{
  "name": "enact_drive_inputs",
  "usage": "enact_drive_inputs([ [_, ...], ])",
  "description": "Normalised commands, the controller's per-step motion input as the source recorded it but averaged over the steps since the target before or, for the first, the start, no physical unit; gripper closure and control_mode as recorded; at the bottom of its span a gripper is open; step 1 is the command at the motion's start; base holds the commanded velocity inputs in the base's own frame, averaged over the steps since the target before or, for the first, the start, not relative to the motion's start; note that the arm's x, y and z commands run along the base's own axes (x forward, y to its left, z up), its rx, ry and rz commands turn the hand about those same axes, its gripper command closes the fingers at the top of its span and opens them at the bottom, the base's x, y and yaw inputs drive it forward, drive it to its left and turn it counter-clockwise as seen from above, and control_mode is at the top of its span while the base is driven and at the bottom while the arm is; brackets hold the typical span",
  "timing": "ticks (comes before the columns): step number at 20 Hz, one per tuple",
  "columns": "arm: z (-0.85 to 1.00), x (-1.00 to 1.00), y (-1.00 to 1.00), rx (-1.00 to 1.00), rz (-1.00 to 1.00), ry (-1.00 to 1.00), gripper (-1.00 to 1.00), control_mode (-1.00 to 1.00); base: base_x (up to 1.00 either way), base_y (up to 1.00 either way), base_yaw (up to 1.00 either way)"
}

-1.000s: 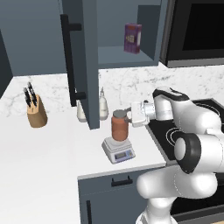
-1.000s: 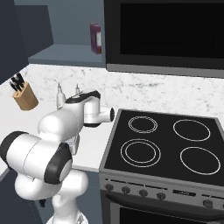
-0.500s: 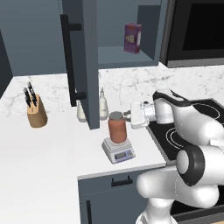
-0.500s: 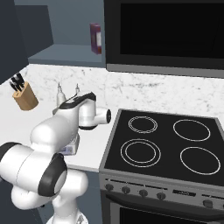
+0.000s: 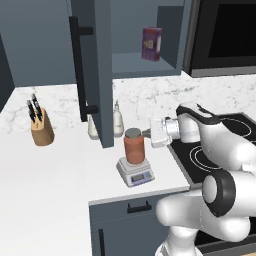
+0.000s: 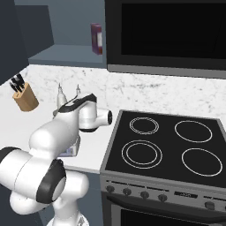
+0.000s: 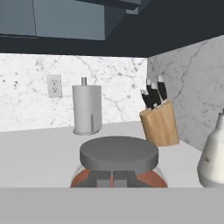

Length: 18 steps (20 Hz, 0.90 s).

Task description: Pick the honey bottle and place it on the digital scale for weighing, and close the cabinet.

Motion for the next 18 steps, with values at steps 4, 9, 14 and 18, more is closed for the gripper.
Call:
enact_drive_inputs([
  [4,0.0,0.0,0.0,0.0,0.0,0.01,1.0,-1.0,0.0,0.0,0.0],
  [9,-0.01,-0.45,-0.01,0.02,0.0,0.01,1.0,-1.0,0.0,0.0,0.0],
  [14,-0.06,-0.28,0.0,0.01,-0.01,0.02,1.0,-1.0,0.0,0.0,0.0],
  [18,-0.03,0.02,-0.01,0.0,0.0,0.0,-1.0,-1.0,0.0,0.0,0.0],
])
